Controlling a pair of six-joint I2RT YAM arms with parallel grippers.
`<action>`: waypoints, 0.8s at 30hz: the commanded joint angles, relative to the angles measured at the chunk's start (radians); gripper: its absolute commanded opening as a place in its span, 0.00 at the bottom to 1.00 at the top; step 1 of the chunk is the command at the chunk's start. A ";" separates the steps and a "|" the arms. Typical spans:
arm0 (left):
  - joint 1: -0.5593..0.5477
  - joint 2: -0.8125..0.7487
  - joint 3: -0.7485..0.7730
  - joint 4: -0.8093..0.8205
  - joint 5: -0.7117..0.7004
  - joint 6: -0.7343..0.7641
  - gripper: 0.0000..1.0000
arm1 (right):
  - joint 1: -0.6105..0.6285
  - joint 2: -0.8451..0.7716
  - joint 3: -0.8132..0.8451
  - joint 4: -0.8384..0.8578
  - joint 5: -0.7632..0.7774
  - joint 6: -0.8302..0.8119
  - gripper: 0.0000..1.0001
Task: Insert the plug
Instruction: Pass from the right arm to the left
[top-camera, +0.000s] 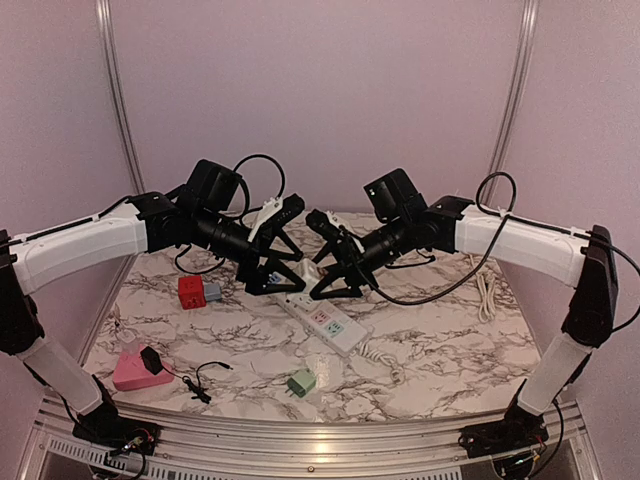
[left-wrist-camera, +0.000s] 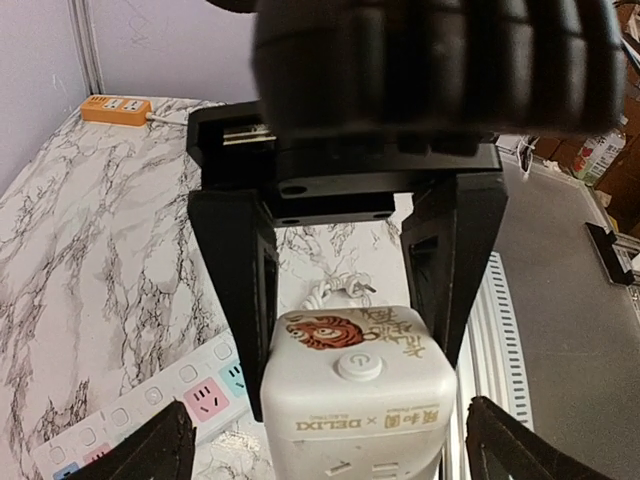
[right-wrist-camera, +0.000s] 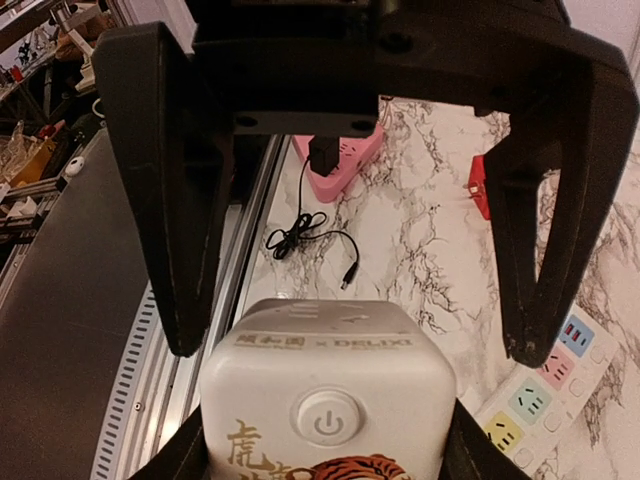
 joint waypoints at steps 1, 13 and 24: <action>-0.007 0.014 0.011 -0.025 -0.012 0.002 0.93 | 0.006 -0.077 -0.016 0.084 -0.045 0.035 0.13; -0.016 0.025 0.008 -0.029 0.002 -0.007 0.80 | 0.009 -0.087 -0.046 0.153 -0.052 0.094 0.13; -0.024 0.029 0.002 -0.029 0.017 -0.009 0.26 | 0.007 -0.090 -0.051 0.199 -0.041 0.139 0.14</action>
